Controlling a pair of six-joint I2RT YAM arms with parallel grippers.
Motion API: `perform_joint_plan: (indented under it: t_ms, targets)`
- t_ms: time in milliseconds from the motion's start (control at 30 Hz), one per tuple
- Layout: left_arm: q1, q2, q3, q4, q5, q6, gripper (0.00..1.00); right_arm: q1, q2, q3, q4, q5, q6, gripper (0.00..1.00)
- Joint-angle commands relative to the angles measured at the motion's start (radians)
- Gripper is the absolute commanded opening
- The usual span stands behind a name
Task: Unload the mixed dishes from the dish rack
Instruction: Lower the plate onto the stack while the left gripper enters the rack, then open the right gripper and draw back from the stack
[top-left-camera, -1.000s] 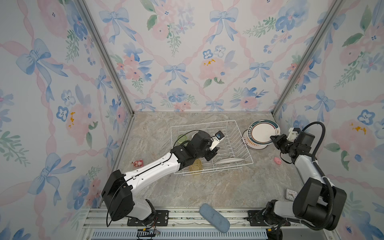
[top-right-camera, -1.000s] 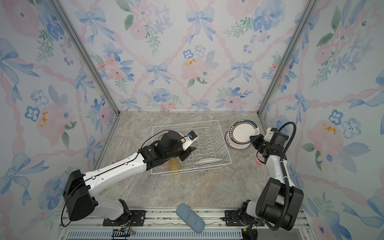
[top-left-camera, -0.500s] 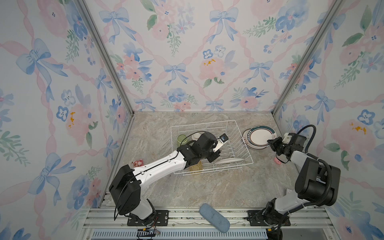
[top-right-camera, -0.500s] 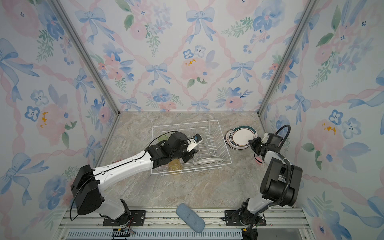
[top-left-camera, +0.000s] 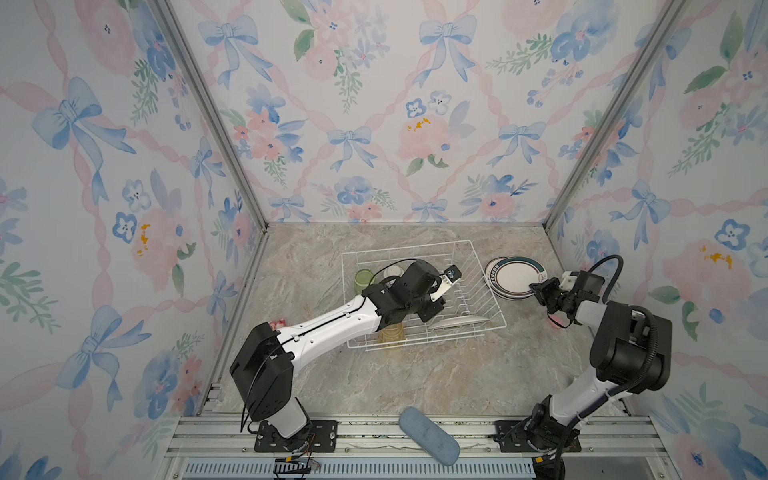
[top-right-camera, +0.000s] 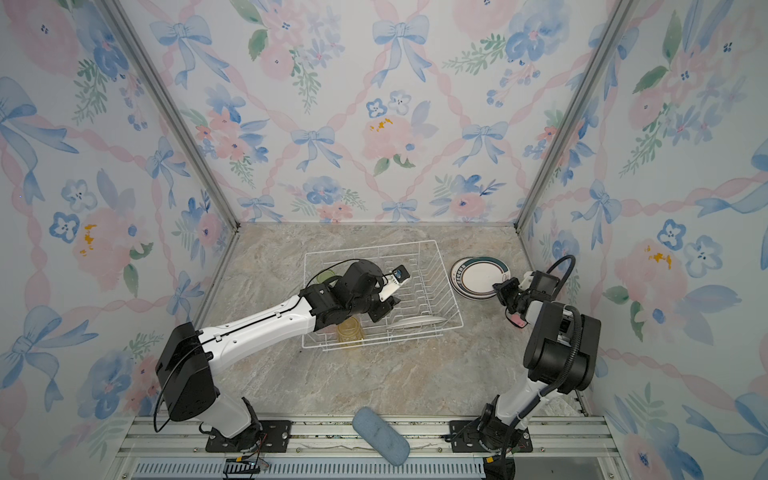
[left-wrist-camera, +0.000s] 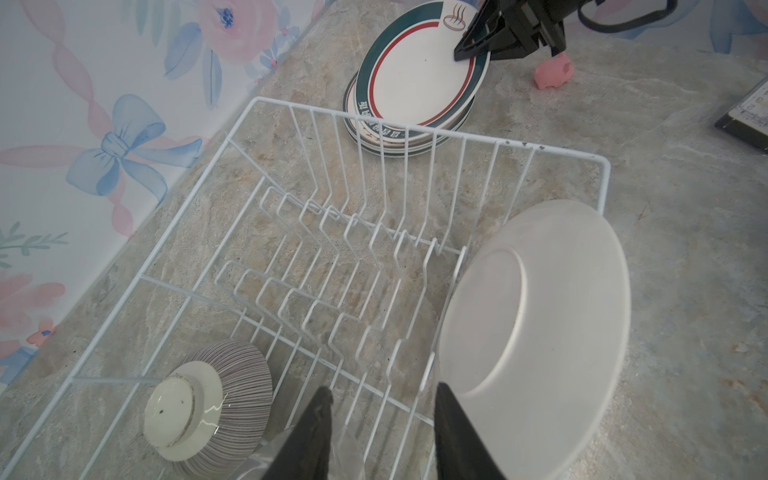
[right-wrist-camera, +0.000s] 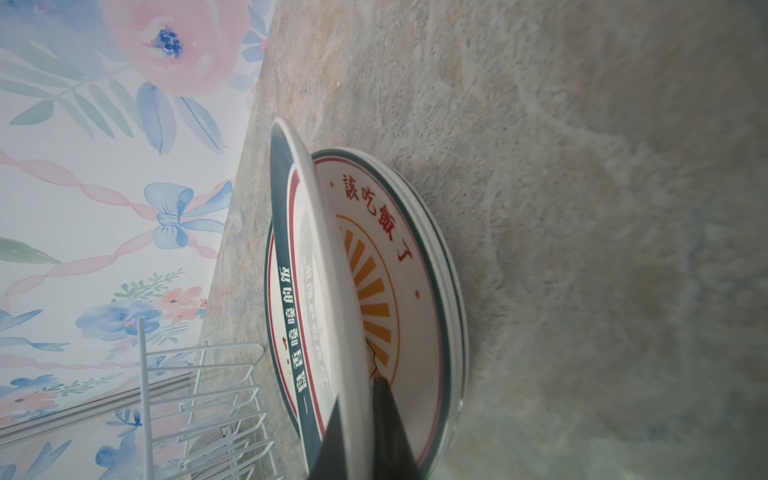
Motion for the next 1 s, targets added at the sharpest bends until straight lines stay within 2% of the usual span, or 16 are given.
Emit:
perform_joint_plan:
  t_ms: [0, 100, 333, 467, 767, 967]
  targets:
    - [-0.006, 0.008, 0.021, -0.013, 0.001, 0.010, 0.38, -0.004, 0.019, 0.009, 0.067, -0.035, 0.020, 0.01]
    - [-0.007, 0.009, 0.023, -0.013, 0.002, 0.010, 0.38, -0.004, 0.025, 0.009, 0.063, -0.037, 0.018, 0.02]
    - [-0.008, 0.016, 0.029, -0.019, 0.002, 0.013, 0.38, -0.002, 0.022, 0.023, 0.003, -0.027, -0.016, 0.16]
    - [-0.008, 0.014, 0.025, -0.020, -0.002, 0.015, 0.38, 0.006, 0.009, 0.036, -0.058, -0.002, -0.054, 0.18]
    - [-0.008, -0.003, 0.003, -0.020, -0.009, 0.021, 0.38, 0.045, -0.031, 0.070, -0.201, 0.088, -0.157, 0.27]
    - [-0.008, -0.007, -0.010, -0.019, -0.010, 0.021, 0.39, 0.068, -0.060, 0.087, -0.278, 0.149, -0.203, 0.37]
